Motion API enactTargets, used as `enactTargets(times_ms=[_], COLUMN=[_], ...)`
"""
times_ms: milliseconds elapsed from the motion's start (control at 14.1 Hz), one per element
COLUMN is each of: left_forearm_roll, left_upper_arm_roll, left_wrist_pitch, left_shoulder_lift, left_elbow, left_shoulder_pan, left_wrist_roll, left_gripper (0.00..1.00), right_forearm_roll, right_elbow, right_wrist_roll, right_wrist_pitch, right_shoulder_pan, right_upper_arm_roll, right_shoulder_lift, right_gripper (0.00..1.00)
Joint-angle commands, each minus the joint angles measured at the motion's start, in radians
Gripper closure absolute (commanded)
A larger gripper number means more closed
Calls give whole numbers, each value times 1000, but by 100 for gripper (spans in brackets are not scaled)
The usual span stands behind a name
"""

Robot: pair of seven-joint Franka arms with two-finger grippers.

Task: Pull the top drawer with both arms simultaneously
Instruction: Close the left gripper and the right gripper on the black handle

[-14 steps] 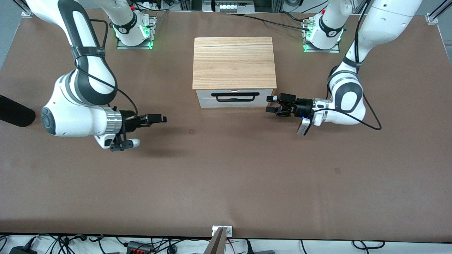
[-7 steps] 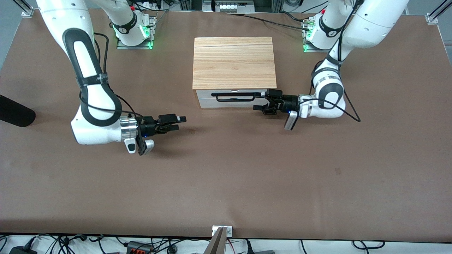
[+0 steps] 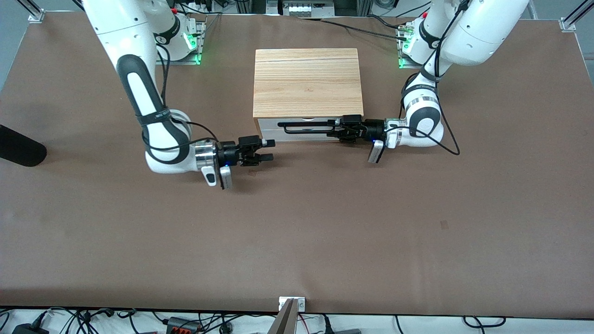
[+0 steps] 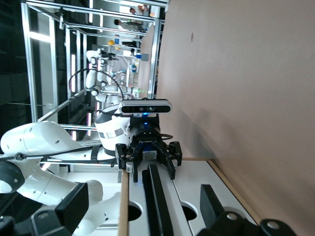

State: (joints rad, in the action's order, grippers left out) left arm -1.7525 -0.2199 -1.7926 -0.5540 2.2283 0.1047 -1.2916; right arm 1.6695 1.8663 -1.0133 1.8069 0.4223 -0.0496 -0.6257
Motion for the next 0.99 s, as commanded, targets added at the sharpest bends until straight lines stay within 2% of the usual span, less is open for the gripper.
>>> enactTargets(times_ms=[0, 283, 566, 778, 848, 919], left_forearm_roll=[-30, -30, -30, -30, -30, -30], left_upper_arm_roll=[-3, -3, -3, -3, -3, -3], left_wrist_pitch=[-2, 1, 4, 10, 30, 42], left_shoulder_lift=[-4, -3, 3, 3, 3, 3], left_elbow=[1, 11, 11, 11, 11, 11], left_shoulder_pan=[0, 1, -3, -10, -11, -14], left_wrist_roll=[51, 48, 66, 64, 64, 64], left_gripper=[42, 58, 64, 71, 73, 75], right_forearm_roll=[69, 81, 81, 81, 81, 81], right_elbow=[33, 62, 103, 103, 103, 103], right_wrist_roll=[-67, -61, -56, -56, -57, -57], right_wrist_pitch=[-6, -35, -92, -104, -106, -106], right_shoulder_pan=[45, 82, 78, 82, 79, 79], right_upper_arm_roll=[-3, 4, 4, 4, 4, 4], right_shoulder_lift=[-28, -29, -23, -22, -22, -23], right_gripper=[0, 0, 0, 15, 39, 48])
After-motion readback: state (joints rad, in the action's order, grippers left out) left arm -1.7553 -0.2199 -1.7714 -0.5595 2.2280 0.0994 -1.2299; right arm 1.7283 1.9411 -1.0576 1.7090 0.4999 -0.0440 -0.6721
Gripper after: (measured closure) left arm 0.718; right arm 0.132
